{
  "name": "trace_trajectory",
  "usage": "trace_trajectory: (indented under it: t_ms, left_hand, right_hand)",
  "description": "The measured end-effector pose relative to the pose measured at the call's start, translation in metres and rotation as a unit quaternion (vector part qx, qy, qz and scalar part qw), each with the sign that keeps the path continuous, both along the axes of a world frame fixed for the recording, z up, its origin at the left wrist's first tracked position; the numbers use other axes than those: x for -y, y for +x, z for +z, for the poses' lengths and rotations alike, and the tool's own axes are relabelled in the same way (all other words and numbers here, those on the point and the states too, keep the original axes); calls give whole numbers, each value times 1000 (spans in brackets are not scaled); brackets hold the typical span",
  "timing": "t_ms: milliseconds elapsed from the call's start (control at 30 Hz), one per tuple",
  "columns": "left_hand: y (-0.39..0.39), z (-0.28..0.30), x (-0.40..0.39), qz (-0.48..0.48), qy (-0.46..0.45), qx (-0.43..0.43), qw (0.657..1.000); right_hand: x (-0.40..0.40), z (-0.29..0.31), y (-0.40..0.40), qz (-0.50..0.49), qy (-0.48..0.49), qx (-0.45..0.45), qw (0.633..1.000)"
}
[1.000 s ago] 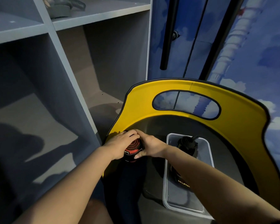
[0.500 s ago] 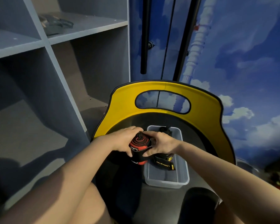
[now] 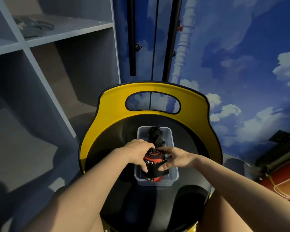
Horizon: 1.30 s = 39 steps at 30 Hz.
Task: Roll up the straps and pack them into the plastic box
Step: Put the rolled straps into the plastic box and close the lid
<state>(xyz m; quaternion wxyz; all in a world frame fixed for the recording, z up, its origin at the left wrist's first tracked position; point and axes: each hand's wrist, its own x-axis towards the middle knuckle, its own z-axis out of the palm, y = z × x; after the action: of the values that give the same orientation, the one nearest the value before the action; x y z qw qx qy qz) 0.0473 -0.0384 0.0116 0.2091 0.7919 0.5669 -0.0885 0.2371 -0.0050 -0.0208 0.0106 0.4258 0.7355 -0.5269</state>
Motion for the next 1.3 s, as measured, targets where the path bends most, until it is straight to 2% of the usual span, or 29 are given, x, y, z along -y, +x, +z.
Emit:
trace_trajectory:
  t_ms: [133,367,500,800,933,1200,1300]
  left_hand:
    - [3,-1,-6,-2,-10,15,1000]
    - [-1,-12,0,13,29,-5,999]
    - [2,-25,10,24,56,-13,998]
    - [11,-45,16,-37,106,-51,992]
    - [11,-49,19,-16,104,-35,994]
    - [5,-45,21,25,33,19,999]
    - [-5,-36,22,53,46,44,997]
  right_hand:
    - [1,-3,4,-22,-31,-22,999]
    - [1,-8,-3,-14,48,5,999]
    - [4,-15,-8,8,126,31,992]
    - [15,-33,-3,40,230,112,966]
    - [16,-37,-6,57,245,131,959]
    - [14,-18,-7,95,222,175,955]
    - [11,-4,-5,83,220,187,954]
